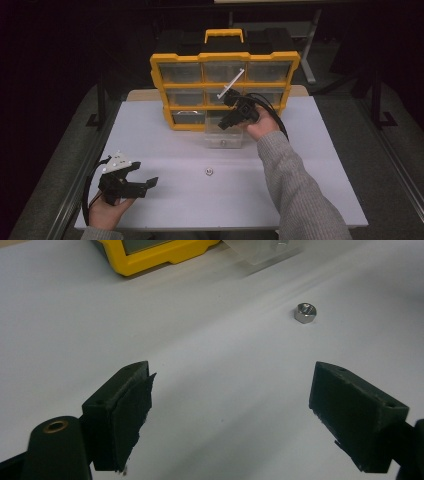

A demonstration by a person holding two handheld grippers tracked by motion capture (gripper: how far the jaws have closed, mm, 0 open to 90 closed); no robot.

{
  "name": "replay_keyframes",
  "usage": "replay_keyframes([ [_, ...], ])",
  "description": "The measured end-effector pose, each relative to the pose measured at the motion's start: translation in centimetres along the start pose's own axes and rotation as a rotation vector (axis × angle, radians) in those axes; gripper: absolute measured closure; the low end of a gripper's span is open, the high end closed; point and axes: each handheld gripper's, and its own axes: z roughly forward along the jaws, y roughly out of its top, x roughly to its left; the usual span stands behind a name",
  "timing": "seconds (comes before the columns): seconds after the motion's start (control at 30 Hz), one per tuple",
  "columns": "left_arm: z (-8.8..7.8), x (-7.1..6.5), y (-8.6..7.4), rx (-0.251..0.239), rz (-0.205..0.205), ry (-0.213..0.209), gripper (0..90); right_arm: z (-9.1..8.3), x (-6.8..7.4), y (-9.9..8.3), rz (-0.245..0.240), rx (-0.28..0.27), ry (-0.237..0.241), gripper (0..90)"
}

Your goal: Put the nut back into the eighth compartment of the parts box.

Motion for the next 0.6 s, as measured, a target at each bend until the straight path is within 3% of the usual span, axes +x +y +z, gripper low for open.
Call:
replay_keyframes([
  [0.43, -0.1, 0.1, 0.0, 0.010, 0.011, -0.001, 16.7, 1.6, -2.0, -1.4, 0.082, 0.021, -0.036, 69.1],
  [0.6, -0.1, 0.2, 0.0, 0.012, 0.013, 0.000, 16.7, 2.4, -2.3, -1.8, 0.089, 0.038, -0.049, 69.0],
])
